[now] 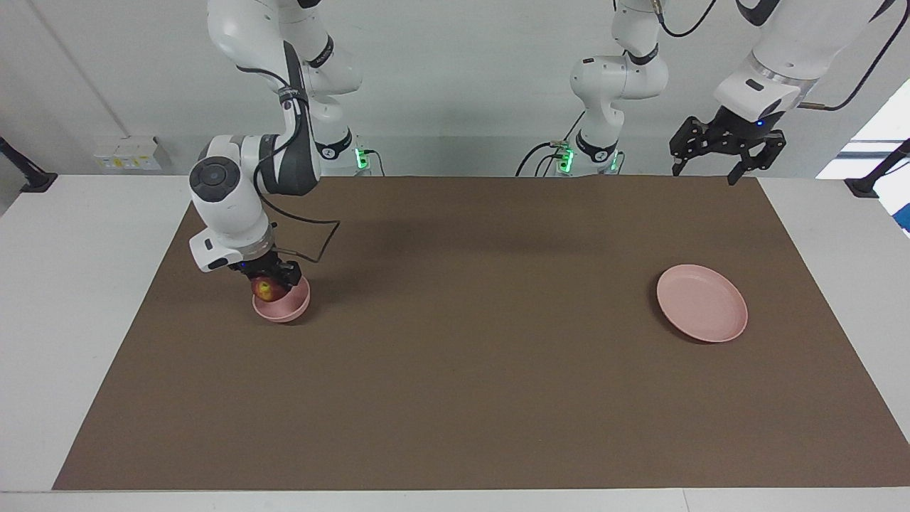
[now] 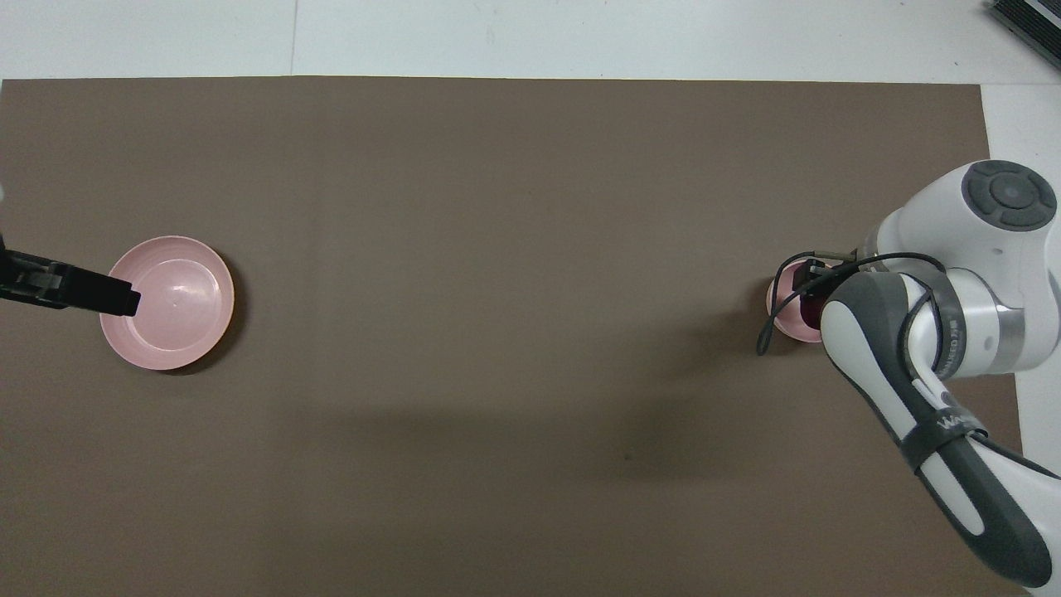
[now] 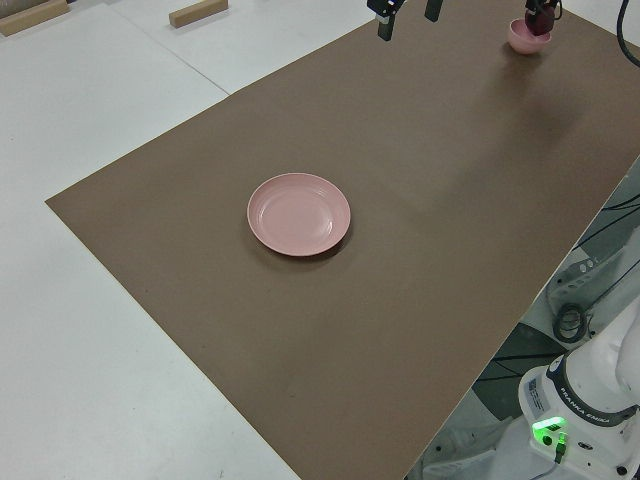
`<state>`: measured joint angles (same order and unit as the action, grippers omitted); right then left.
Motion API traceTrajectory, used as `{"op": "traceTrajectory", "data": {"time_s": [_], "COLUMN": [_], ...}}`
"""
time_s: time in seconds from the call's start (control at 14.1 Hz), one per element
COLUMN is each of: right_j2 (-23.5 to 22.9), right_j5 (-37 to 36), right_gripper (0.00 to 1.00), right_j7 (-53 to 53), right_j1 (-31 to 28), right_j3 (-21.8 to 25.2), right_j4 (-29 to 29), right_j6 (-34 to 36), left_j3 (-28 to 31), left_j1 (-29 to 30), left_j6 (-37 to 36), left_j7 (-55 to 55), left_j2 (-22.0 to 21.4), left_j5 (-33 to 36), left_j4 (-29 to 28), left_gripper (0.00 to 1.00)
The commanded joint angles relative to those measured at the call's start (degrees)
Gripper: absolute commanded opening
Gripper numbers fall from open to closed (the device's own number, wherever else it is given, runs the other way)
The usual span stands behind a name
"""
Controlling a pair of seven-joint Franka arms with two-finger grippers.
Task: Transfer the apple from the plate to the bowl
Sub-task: 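Lower the apple into the small pink bowl with the right gripper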
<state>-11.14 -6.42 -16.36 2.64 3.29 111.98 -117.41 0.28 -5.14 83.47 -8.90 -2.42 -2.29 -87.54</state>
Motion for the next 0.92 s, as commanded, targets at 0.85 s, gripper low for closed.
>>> {"op": "traceTrajectory", "data": {"time_s": [0.85], "right_j2": [-1.3], "right_j5": [1.1], "right_gripper": [0.00], "right_j7": [-2.6], "right_j1": [0.1], "right_j3": [-1.0], "right_j4": [0.8], "right_j6": [-2.2], "left_j3": [3.1], "left_j1": [-0.9], "left_j6": [-2.9], "left_j7": [0.7], "left_j2": [0.0], "left_j5": [0.8], "left_j4": [1.9], "left_gripper": [1.00]}}
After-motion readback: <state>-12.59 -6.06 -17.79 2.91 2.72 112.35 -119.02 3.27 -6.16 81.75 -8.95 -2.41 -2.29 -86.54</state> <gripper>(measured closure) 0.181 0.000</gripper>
